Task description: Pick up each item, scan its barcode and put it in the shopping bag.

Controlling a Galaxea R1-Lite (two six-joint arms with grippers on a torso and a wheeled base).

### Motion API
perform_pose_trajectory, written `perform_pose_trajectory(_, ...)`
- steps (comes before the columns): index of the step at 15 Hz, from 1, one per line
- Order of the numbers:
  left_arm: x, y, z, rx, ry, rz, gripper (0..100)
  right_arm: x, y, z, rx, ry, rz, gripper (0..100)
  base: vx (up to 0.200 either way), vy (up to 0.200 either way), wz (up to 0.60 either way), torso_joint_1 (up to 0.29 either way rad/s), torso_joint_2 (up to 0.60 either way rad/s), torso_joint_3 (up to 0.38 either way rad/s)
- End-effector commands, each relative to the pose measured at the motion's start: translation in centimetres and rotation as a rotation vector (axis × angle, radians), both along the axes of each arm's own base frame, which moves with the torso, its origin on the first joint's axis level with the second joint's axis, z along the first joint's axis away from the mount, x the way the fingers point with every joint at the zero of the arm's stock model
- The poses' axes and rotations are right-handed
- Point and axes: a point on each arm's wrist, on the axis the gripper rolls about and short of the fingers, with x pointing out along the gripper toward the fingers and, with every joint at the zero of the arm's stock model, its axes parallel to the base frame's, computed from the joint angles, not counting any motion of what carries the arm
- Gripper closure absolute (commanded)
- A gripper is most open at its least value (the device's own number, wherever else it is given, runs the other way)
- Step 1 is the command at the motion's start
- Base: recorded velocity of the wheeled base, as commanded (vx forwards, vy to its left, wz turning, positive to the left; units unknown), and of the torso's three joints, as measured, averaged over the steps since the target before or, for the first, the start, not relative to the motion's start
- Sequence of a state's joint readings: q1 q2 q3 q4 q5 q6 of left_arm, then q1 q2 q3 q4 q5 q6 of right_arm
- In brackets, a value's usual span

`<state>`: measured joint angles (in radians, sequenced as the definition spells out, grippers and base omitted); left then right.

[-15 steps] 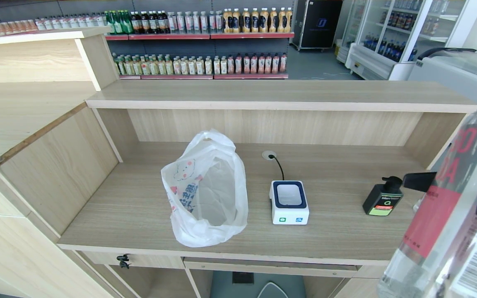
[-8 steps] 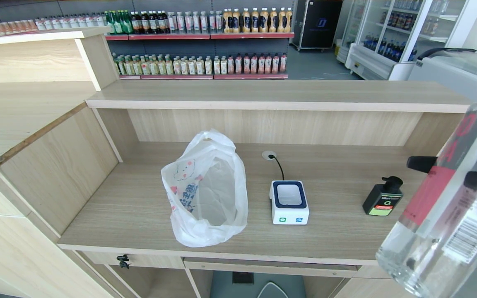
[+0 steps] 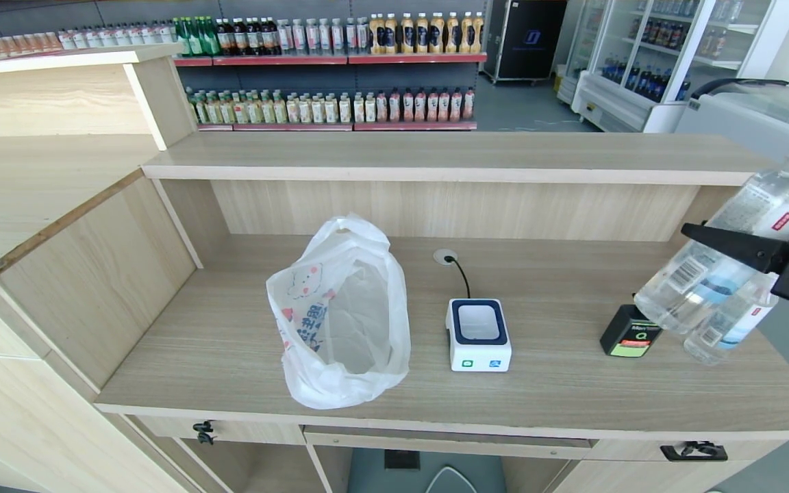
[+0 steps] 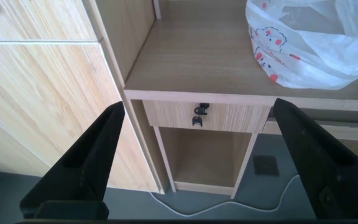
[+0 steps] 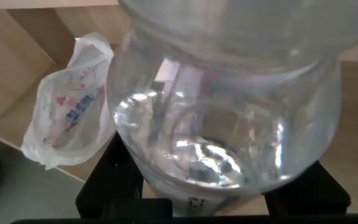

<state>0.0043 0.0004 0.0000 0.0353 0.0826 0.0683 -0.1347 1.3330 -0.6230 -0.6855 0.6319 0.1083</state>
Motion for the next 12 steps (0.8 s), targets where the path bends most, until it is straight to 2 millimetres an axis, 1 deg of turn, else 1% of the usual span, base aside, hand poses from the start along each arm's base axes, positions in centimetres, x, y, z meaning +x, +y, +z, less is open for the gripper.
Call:
perform_pose_trajectory(1,0.0,0.0,0.0,-0.001,-0.001,0.001,0,0.9,0.3,-0.7,-0.103,0.075,-0.222,100,0.0,0.0,0.0,0.0,0.0,0.0)
perform_pose_trajectory(2,0.0,0.0,0.0,0.001,0.0,0.001,0,0.6,0.7,-1.1,-0.131,0.087,-0.291,100,0.0,0.0,0.0,0.0,0.0,0.0)
perform_pose_trajectory(3,0.0,0.0,0.0,0.001,0.0,0.001,0,0.0,1.1,-1.3,-0.136,0.048,-0.272,100,0.0,0.0,0.0,0.0,0.0,0.0)
perform_pose_trajectory(5,0.0,0.0,0.0,0.001,0.001,0.001,0,-0.1,1.4,-2.1,-0.339,-0.014,-0.272,100,0.0,0.0,0.0,0.0,0.0,0.0)
perform_pose_trajectory(6,0.0,0.0,0.0,-0.001,-0.001,0.001,0,0.0,1.3,-2.0,-0.4,-0.039,-0.286,100,0.0,0.0,0.0,0.0,0.0,0.0)
perform_pose_trajectory(7,0.0,0.0,0.0,-0.001,-0.001,0.001,0,0.1,1.3,-2.0,-0.415,-0.046,-0.284,100,0.0,0.0,0.0,0.0,0.0,0.0)
perform_pose_trajectory(12,0.0,0.0,0.0,0.001,0.001,0.001,0,0.3,1.0,-1.9,-0.605,-0.115,-0.284,100,0.0,0.0,0.0,0.0,0.0,0.0)
